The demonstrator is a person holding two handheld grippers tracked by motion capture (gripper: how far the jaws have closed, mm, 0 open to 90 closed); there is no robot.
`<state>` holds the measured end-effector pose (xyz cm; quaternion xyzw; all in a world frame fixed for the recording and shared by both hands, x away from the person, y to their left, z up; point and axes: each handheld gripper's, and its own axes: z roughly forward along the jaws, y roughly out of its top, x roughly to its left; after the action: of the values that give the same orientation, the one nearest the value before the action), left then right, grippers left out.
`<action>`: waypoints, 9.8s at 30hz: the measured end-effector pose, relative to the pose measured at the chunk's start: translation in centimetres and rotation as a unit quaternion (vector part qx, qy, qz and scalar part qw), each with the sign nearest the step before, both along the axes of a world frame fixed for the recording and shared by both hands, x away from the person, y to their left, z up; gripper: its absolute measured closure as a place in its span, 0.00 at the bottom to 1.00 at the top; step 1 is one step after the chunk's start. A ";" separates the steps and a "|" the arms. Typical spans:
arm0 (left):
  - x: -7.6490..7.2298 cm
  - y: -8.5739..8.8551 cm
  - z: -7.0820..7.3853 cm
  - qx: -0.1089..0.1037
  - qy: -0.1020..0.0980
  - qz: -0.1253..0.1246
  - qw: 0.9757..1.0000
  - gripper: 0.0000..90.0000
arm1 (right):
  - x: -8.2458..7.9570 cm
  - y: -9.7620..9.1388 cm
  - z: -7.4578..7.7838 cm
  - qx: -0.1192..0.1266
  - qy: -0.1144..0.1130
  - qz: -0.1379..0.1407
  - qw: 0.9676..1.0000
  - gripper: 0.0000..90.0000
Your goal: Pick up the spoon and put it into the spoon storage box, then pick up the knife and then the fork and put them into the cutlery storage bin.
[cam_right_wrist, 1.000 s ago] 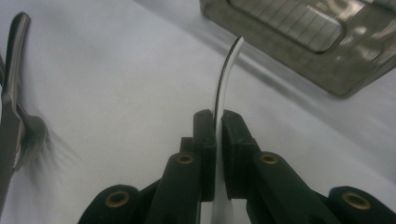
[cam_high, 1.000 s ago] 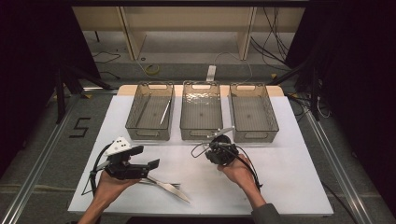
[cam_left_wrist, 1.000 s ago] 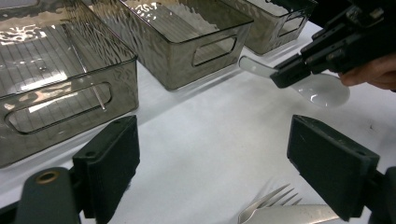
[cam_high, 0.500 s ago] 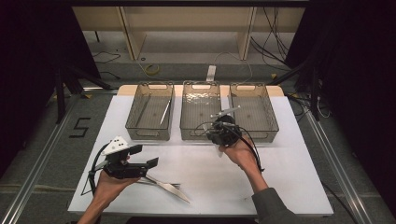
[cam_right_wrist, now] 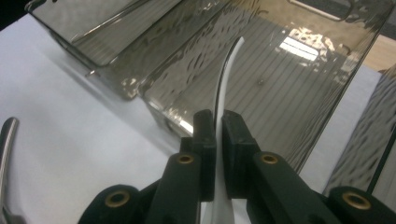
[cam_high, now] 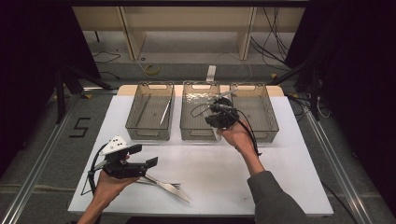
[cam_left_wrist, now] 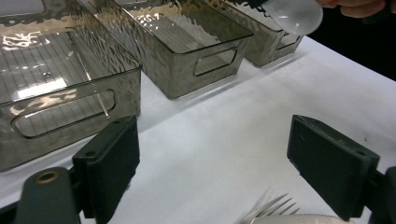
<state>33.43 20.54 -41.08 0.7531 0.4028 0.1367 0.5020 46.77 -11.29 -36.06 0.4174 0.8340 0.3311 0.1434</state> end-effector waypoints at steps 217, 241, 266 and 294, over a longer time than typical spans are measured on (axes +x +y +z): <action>4.8 -0.4 -4.8 0.206 0.121 -0.051 0.970 0.99 | -16.1 -10.6 -7.6 0.141 -0.073 -0.009 0.987 0.28; 4.3 0.3 -5.9 0.256 0.207 -0.047 0.943 0.99 | -16.4 -10.5 -7.5 0.132 -0.073 -0.003 0.989 0.28; 1.9 0.5 -5.5 0.279 0.244 -0.040 0.928 0.99 | -16.6 -10.6 -7.5 0.131 -0.073 -0.004 0.989 0.28; -0.5 -1.4 -2.5 0.271 0.196 -0.128 0.934 0.35 | -16.7 -10.6 -7.3 0.130 -0.074 0.000 0.989 0.28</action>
<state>32.96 19.15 -43.54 0.9175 0.3410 0.0245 0.2032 30.09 -21.89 -43.32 0.4068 0.7710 0.4668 0.1488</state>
